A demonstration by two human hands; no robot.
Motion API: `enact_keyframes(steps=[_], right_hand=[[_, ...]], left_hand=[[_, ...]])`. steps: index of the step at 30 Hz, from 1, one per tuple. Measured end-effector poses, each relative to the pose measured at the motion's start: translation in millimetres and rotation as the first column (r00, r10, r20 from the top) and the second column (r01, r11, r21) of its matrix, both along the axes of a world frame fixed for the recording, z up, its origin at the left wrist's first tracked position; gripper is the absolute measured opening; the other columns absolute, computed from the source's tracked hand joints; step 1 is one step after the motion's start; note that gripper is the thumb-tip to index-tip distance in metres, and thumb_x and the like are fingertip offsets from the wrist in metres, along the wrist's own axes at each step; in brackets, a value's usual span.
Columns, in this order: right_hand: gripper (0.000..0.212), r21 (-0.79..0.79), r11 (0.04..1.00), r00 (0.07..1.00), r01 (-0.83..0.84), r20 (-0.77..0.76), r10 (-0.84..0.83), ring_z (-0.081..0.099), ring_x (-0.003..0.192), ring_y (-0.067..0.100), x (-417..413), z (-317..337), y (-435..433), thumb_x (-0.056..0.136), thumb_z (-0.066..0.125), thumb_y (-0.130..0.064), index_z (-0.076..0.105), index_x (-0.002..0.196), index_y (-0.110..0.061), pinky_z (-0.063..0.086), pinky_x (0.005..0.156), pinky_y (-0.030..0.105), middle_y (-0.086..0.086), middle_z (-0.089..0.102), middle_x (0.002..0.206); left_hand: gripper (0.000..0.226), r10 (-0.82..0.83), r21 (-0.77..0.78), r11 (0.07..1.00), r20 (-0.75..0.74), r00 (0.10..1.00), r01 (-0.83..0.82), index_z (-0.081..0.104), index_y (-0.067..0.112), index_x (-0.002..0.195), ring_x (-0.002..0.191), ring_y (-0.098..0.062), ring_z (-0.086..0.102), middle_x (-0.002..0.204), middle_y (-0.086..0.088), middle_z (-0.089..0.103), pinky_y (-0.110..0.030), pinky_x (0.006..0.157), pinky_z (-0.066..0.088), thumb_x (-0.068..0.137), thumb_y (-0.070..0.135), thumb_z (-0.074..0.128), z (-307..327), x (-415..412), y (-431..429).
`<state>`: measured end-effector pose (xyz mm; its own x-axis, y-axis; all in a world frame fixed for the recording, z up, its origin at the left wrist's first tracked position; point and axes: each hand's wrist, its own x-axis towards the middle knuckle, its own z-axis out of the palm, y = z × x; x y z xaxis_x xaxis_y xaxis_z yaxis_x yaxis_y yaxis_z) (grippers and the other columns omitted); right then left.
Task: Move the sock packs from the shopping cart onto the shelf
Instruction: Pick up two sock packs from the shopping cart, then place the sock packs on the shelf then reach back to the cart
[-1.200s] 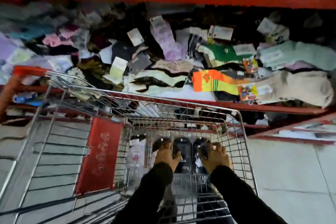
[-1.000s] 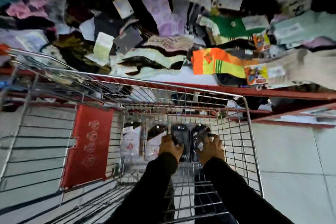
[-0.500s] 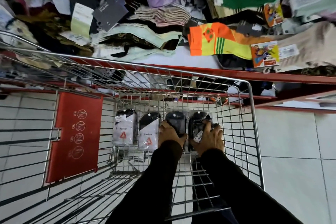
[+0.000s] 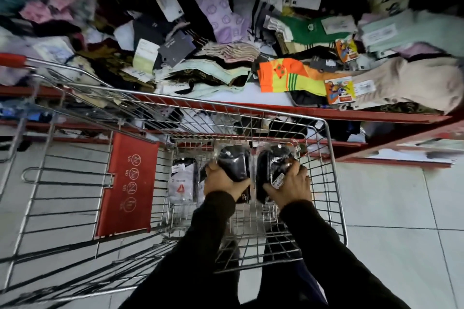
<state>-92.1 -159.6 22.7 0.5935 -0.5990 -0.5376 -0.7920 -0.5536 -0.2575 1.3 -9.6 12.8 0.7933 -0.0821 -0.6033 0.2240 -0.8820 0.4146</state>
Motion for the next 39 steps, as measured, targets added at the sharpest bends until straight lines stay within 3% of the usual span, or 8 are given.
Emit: enact_keyframes(steps=[8, 12, 18, 23, 30, 32, 34, 39], right_hand=[[0.134, -0.144, 0.989, 0.910, 0.028, 0.413, 0.035, 0.038, 0.138, 0.041, 17, 103, 21, 0.061, 0.083, -0.057, 0.007, 0.154, 0.004, 0.032, 0.118, 0.048, 0.028, 0.037, 0.147], [0.129, -0.156, 0.986, 0.781, 0.054, 0.622, 0.056, 0.045, 0.129, 0.040, 31, 152, 14, 0.055, 0.088, -0.050, 0.016, 0.154, -0.006, 0.041, 0.112, 0.049, 0.022, 0.042, 0.139], [0.111, -0.205, 0.974, 0.534, 0.096, 0.836, 0.124, 0.043, 0.126, 0.022, 57, 225, -5, 0.057, 0.082, -0.051, 0.029, 0.143, -0.006, 0.038, 0.110, 0.032, 0.014, 0.045, 0.133], [0.105, -0.224, 0.964, 0.357, 0.144, 0.920, 0.161, 0.044, 0.129, 0.025, 83, 285, -21, 0.058, 0.079, -0.050, 0.032, 0.143, -0.009, 0.042, 0.111, 0.039, 0.010, 0.044, 0.136], [0.102, -0.219, 0.947, 0.084, 0.235, 0.975, 0.204, 0.036, 0.127, 0.005, 126, 351, -53, 0.062, 0.083, -0.049, 0.029, 0.142, -0.017, 0.022, 0.110, 0.003, -0.007, 0.036, 0.134], [0.100, -0.202, 0.943, 0.021, 0.266, 0.979, 0.204, 0.037, 0.126, 0.007, 144, 367, -65, 0.062, 0.085, -0.047, 0.029, 0.139, -0.017, 0.027, 0.112, 0.009, -0.016, 0.028, 0.129], [0.100, -0.175, 0.941, -0.009, 0.290, 0.983, 0.185, 0.039, 0.125, 0.011, 164, 376, -75, 0.061, 0.089, -0.040, 0.028, 0.136, -0.016, 0.031, 0.113, 0.016, -0.012, 0.027, 0.129], [0.098, -0.131, 0.934, 0.031, 0.331, 0.991, 0.128, 0.040, 0.117, 0.016, 201, 378, -97, 0.060, 0.093, -0.031, 0.028, 0.130, -0.007, 0.025, 0.102, 0.006, 0.011, 0.036, 0.130]], left_hand=[[0.115, 0.101, -0.248, 0.969, 0.341, 0.935, -0.014, 0.026, 0.013, 0.143, 0.126, -0.031, 0.056, 0.146, -0.011, 0.044, -0.038, 0.102, 0.052, 0.056, 0.053, 0.090, 112, 28, 27], [0.115, 0.140, -0.350, 0.936, 0.489, 0.861, 0.047, 0.027, 0.017, 0.143, 0.128, -0.029, 0.054, 0.144, -0.009, 0.045, -0.039, 0.105, 0.051, 0.054, 0.057, 0.087, 166, 43, 29], [0.106, 0.198, -0.438, 0.880, 0.688, 0.698, 0.181, 0.023, 0.028, 0.142, 0.129, -0.026, 0.050, 0.141, -0.007, 0.043, -0.038, 0.106, 0.048, 0.057, 0.067, 0.074, 245, 64, 15], [0.102, 0.253, -0.444, 0.861, 0.796, 0.550, 0.247, 0.027, 0.021, 0.142, 0.127, -0.026, 0.051, 0.140, -0.006, 0.043, -0.038, 0.101, 0.051, 0.062, 0.063, 0.076, 306, 86, -4], [0.095, 0.403, -0.551, 0.747, 0.820, 0.406, 0.372, 0.024, 0.032, 0.137, 0.125, -0.016, 0.046, 0.139, -0.005, 0.042, -0.028, 0.104, 0.044, 0.064, 0.058, 0.079, 373, 133, -31], [0.092, 0.425, -0.565, 0.719, 0.818, 0.388, 0.405, 0.021, 0.037, 0.135, 0.123, -0.009, 0.040, 0.139, -0.007, 0.039, -0.024, 0.103, 0.038, 0.067, 0.053, 0.080, 390, 151, -44], [0.090, 0.419, -0.562, 0.707, 0.822, 0.386, 0.429, 0.019, 0.038, 0.135, 0.127, -0.015, 0.041, 0.141, -0.009, 0.037, -0.023, 0.105, 0.035, 0.071, 0.046, 0.082, 401, 168, -58], [0.095, 0.343, -0.532, 0.724, 0.830, 0.440, 0.440, 0.023, 0.013, 0.146, 0.137, -0.024, 0.038, 0.147, -0.010, 0.032, -0.034, 0.115, 0.038, 0.077, 0.040, 0.083, 404, 199, -100]])
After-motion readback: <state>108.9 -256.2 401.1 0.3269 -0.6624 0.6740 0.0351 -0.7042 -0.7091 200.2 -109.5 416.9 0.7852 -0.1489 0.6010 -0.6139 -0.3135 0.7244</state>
